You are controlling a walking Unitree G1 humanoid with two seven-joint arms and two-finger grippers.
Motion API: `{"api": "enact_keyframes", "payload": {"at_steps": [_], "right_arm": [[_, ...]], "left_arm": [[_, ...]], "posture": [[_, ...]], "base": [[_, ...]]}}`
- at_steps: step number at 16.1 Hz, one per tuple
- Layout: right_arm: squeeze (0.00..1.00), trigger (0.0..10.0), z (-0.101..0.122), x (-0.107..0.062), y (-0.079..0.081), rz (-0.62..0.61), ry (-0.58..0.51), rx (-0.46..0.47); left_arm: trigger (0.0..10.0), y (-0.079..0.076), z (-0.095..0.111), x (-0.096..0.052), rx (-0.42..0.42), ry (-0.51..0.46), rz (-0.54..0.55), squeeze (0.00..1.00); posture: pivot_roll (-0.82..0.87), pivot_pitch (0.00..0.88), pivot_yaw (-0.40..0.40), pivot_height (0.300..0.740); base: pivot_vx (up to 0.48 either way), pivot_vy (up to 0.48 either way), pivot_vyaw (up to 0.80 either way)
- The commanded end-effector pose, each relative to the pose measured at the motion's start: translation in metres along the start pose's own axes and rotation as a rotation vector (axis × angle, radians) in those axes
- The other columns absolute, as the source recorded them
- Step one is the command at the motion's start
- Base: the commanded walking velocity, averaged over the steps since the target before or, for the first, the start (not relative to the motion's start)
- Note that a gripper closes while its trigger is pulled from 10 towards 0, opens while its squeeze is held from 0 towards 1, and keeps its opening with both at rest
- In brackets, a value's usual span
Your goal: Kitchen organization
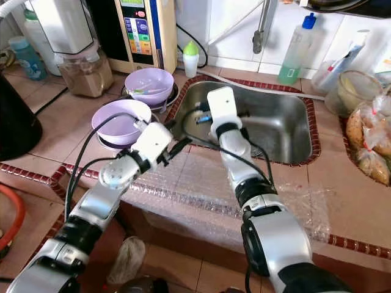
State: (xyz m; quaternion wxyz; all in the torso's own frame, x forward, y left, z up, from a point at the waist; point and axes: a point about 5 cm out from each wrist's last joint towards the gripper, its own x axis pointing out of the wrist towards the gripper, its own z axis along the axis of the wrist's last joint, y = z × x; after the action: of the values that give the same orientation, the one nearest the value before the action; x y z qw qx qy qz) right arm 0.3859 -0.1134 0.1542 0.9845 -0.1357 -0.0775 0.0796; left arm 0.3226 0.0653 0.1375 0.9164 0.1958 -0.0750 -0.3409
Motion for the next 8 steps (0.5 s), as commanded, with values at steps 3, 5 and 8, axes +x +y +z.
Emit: {"api": "enact_keyframes", "payload": {"at_steps": [3, 5, 8], "right_arm": [[1.00, 10.0, -0.002, -0.001, 0.008, 0.015, 0.004, 0.015], [1.00, 10.0, -0.007, -0.004, 0.007, 0.015, 0.005, 0.025], [1.00, 10.0, -0.013, -0.009, -0.002, 0.001, 0.000, 0.050]], "left_arm": [[10.0, 0.002, 0.003, -0.003, 0.000, 0.000, 0.000, 1.00], [10.0, 0.003, 0.005, -0.004, -0.001, -0.005, 0.004, 1.00], [10.0, 0.011, 0.013, -0.005, -0.001, -0.039, 0.053, 1.00]], "posture": [[0.07, 0.000, 0.028, 0.740], [0.07, 0.000, 0.028, 0.740], [0.06, 0.000, 0.029, 0.740]], "base": [[0.000, 0.000, 0.00], [0.000, 0.000, 0.00], [0.000, 0.000, 0.00]]}}
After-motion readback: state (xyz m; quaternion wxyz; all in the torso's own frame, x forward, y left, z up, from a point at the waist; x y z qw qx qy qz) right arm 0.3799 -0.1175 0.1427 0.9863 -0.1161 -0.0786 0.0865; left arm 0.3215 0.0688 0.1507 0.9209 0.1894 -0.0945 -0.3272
